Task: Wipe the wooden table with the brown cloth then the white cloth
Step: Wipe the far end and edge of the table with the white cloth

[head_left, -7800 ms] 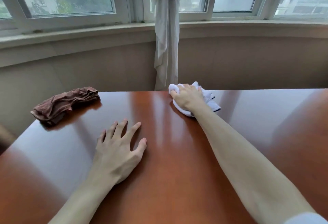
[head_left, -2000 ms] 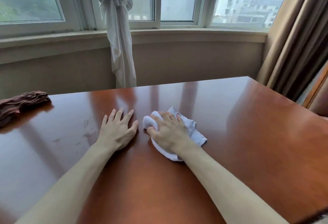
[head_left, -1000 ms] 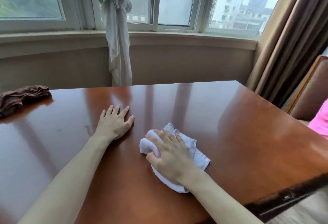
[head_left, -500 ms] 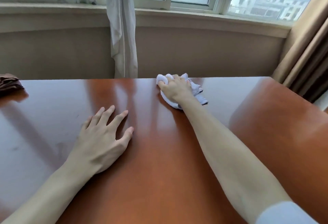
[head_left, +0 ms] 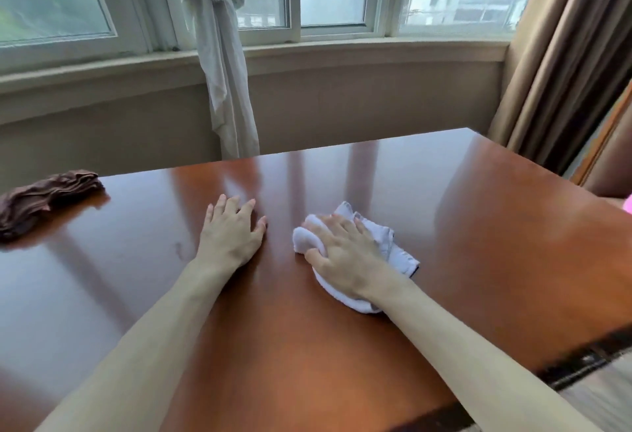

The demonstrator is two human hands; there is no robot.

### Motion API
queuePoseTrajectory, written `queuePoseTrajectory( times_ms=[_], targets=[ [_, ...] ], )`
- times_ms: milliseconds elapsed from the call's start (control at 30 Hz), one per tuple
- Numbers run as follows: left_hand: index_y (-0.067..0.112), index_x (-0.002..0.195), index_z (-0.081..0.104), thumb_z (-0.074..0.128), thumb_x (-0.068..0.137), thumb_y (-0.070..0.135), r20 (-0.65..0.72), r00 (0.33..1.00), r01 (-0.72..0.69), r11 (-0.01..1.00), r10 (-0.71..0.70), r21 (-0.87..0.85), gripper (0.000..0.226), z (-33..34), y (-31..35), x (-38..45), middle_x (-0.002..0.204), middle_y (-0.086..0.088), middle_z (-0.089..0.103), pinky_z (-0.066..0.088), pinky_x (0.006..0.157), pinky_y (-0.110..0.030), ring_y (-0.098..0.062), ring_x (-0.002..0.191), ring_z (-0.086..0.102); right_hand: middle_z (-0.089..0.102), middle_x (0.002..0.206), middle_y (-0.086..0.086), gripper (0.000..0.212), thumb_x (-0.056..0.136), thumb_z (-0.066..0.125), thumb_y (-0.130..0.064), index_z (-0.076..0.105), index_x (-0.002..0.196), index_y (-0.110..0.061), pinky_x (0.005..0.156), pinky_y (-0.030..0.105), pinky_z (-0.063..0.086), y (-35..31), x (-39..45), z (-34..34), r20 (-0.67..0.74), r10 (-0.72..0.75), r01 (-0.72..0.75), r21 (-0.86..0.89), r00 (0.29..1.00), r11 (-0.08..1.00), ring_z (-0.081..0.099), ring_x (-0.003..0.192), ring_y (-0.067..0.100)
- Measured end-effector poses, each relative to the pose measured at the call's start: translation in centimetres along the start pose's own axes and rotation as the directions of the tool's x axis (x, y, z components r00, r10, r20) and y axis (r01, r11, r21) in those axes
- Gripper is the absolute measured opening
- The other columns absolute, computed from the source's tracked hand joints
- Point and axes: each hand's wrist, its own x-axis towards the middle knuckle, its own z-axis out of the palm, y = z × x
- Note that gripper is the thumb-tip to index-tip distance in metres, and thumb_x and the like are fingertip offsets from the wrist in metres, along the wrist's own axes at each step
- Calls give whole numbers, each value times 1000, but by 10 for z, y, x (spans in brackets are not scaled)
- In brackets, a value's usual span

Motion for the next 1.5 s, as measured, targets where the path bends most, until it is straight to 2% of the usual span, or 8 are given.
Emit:
queuePoseTrajectory(
  times_ms=[367, 567, 700, 867, 1000, 1133, 1233, 1500],
  targets=[
    [40, 156, 24, 27, 96, 67, 124, 971, -205, 979, 206, -26, 66, -11, 56, -167, 167, -1, 11, 6, 124, -49, -25, 154, 5, 44, 154, -5, 62, 92, 27, -56, 42, 149, -34, 123, 52, 12, 24, -101, -28, -111, 281, -287, -42, 953, 957, 32, 145, 22],
    [44, 157, 18, 25, 97, 68, 81, 970, -224, 972, 230, -68, 65, -6, 44, -189, 168, 5, 8, -3, 125, -41, -16, 155, -2, 39, 155, -22, 68, 83, 22, -57, 42, 146, -43, 125, 42, 12, -6, -165, -8, -98, 10, -7, 28, 995, 1000, 27, 147, 8],
    [43, 157, 18, 17, 91, 71, 85, 969, -229, 972, 233, -50, 72, -6, 44, -190, 168, 5, 8, -3, 125, -41, -16, 155, -1, 53, 137, -14, 46, 90, 31, -54, 52, 128, -40, 119, 51, 22, 31, -133, -30, -177, 277, -281, 1, 944, 960, 41, 133, 22],
    [43, 157, 18, 15, 89, 73, 77, 971, -223, 973, 226, -55, 75, -5, 45, -189, 168, 5, 9, -1, 125, -41, -17, 155, -1, 41, 156, -21, 70, 82, 24, -60, 47, 145, -43, 125, 40, 10, -2, -162, -5, -102, -25, 23, -15, 994, 1000, 28, 148, 11],
    [44, 156, 21, 22, 94, 71, 108, 964, -239, 970, 243, -50, 68, -9, 43, -187, 167, 5, 12, 4, 125, -40, -18, 154, 4, 49, 148, -11, 67, 80, 23, -63, 51, 137, -41, 118, 48, 26, 38, -114, -29, -177, 250, -256, -11, 952, 967, 40, 139, 22],
    [44, 139, 51, 28, 88, 68, 22, 970, -232, 956, 240, -182, 61, -24, 41, -155, 139, 7, 51, 33, 114, -35, -19, 131, 44, 46, 151, -11, 71, 80, 26, -59, 48, 143, -36, 119, 45, 23, -13, -108, -1, -91, -95, 91, -37, 991, 995, 36, 142, 18],
    [40, 132, 59, 42, 91, 55, -25, 976, -214, 944, 215, -252, 47, -24, 38, -106, 124, 6, 54, 44, 103, -41, -19, 120, 50, 54, 142, -7, 64, 82, 29, -60, 56, 134, -34, 117, 49, 25, 3, -61, -8, -184, 82, -84, -2, 980, 996, 42, 136, 24],
    [40, 150, 40, 17, 87, 63, 4, 997, -81, 990, 82, -116, 71, 15, 44, 36, 158, -10, 34, 17, 122, -44, -30, 149, 22, 50, 149, -6, 51, 93, 39, -58, 54, 135, -34, 121, 56, 15, 31, 111, 0, -152, 142, -136, 48, 978, 990, 34, 143, 26]
  ],
)
